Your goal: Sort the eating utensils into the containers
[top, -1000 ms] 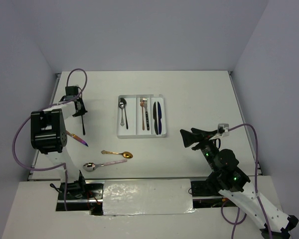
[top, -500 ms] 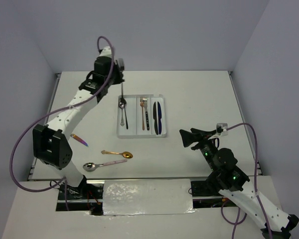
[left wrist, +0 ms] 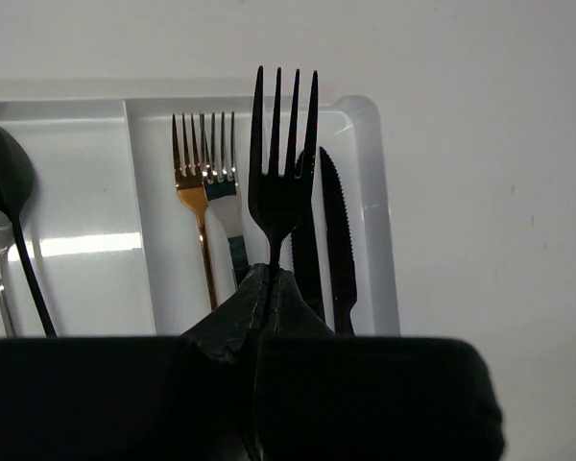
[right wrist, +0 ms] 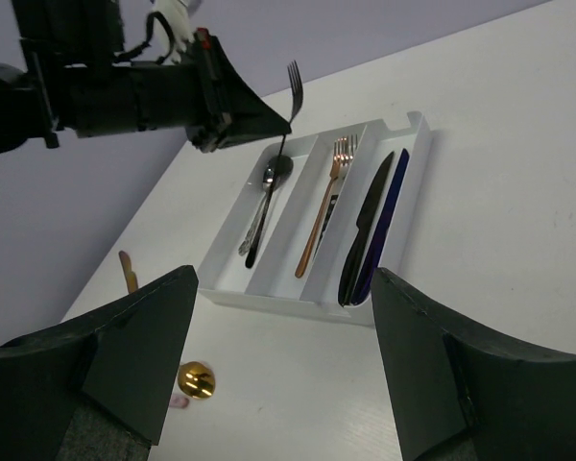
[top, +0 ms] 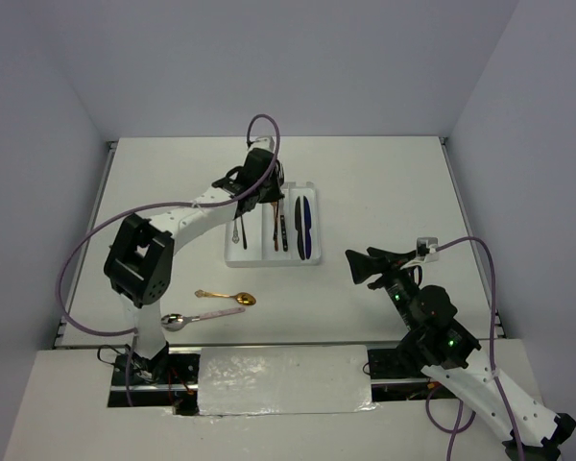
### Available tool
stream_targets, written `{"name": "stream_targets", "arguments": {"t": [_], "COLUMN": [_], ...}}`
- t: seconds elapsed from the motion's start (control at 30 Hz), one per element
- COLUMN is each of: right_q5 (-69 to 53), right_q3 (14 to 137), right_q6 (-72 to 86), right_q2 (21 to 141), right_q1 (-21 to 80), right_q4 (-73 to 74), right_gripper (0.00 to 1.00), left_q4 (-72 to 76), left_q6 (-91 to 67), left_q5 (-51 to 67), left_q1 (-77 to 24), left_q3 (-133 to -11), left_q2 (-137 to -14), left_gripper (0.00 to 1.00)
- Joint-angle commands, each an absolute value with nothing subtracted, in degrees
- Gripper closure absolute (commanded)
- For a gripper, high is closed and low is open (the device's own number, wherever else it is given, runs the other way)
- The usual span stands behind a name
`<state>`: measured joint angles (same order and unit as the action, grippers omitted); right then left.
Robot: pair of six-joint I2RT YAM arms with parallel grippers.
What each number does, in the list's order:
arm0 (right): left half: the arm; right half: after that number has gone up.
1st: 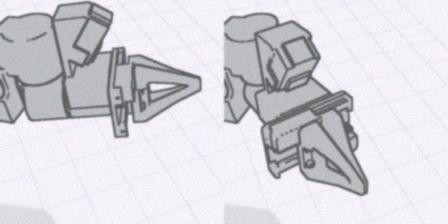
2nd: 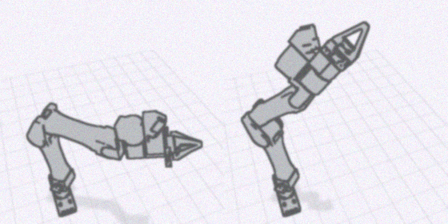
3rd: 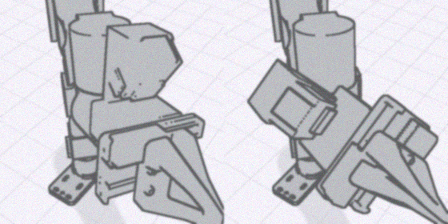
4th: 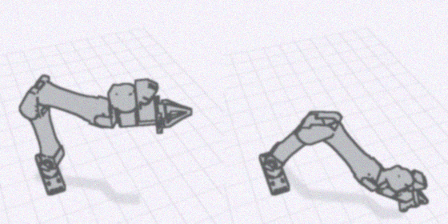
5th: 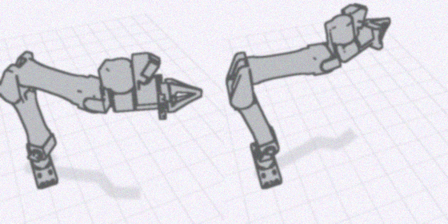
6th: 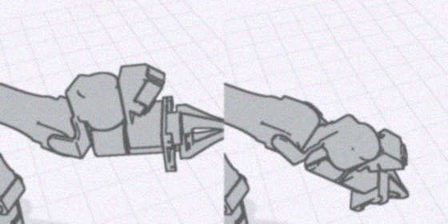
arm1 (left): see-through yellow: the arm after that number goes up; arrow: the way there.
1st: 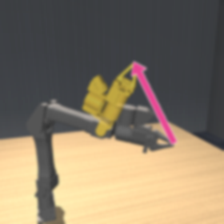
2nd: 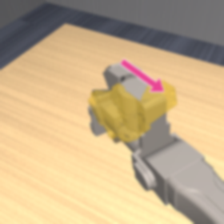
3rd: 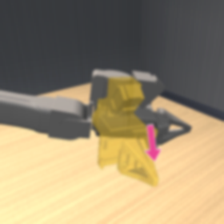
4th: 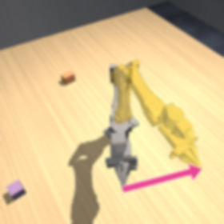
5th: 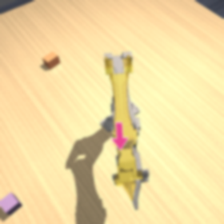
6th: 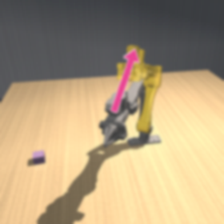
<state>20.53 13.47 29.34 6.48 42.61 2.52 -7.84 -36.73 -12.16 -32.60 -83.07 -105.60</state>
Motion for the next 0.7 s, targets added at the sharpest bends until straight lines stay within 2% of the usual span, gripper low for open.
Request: {"name": "stream_targets", "arguments": {"t": [0.0, 0.2, 0.67], "right_q5": [21.4, 21.5, 22.1], "right_q3": [13.6, 13.4, 13.6], "right_q6": [29.2, 29.2, 28.8], "right_q2": [6.9, 6.9, 9.1], "right_q1": [42.8, 42.7, 42.7], "right_q4": [0.3, 0.2, -1.8], "right_gripper": [0.19, 0.19, 0.19], "left_q4": [-2.6, 3.0, 0.4], "left_q6": [-38.8, -39.3, -38.6], "left_q5": [-14.1, -16.3, -19.8], "left_q1": [-33.7, -34.6, -34.6], "left_q3": [-84.1, -80.2, -81.4], "left_q2": [-107.8, -109.2, -113.9], "left_gripper": [1.00, 1.00, 1.00]}}
